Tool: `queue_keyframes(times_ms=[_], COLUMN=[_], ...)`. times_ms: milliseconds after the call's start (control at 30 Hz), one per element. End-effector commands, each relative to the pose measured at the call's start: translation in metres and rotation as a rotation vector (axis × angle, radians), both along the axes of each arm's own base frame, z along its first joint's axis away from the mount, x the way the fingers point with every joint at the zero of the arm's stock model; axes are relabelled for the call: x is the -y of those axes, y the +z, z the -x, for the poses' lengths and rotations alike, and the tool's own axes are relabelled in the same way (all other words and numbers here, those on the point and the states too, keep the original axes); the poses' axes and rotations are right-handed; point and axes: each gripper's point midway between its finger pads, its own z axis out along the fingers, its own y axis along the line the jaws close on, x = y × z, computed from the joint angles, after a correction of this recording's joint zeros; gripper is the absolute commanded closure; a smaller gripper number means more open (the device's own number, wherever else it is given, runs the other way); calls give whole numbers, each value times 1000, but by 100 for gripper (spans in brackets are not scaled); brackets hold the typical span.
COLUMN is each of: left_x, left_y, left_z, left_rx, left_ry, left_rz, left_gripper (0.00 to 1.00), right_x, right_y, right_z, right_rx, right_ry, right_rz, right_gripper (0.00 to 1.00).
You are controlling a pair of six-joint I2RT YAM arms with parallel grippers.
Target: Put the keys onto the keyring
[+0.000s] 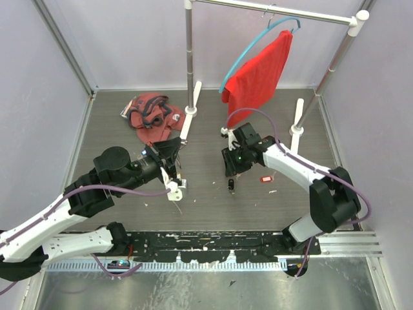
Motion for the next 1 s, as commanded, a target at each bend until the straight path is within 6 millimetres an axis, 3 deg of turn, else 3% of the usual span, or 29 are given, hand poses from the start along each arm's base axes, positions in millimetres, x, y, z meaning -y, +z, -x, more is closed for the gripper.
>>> queue_keyframes(times_ms=[0, 100, 267, 433, 600, 967], left_x=[-3, -3, -2, -2, -1, -3], left_y=[18, 20, 25, 30, 32, 34], left_z=[3, 4, 9, 11, 12, 14], left_rx=[20, 8, -6, -12, -23, -31], left_ry=[-5, -7, -31, -37, -44, -48], left_rz=[67, 76, 99, 112, 120, 123], left_gripper=[100, 100, 100, 100, 100, 100], right_x=[-8, 0, -1, -3, -11, -14], right_y=[3, 0, -2, -2, -16, -43], right_z=[3, -6, -3, -1, 11, 30], right_rx=[11, 52, 111, 179, 103, 2], right_ry=[189, 176, 286, 418, 529, 593], right_rz=[18, 86, 112, 143, 158, 200], right_gripper=[57, 56, 50, 52, 58, 53])
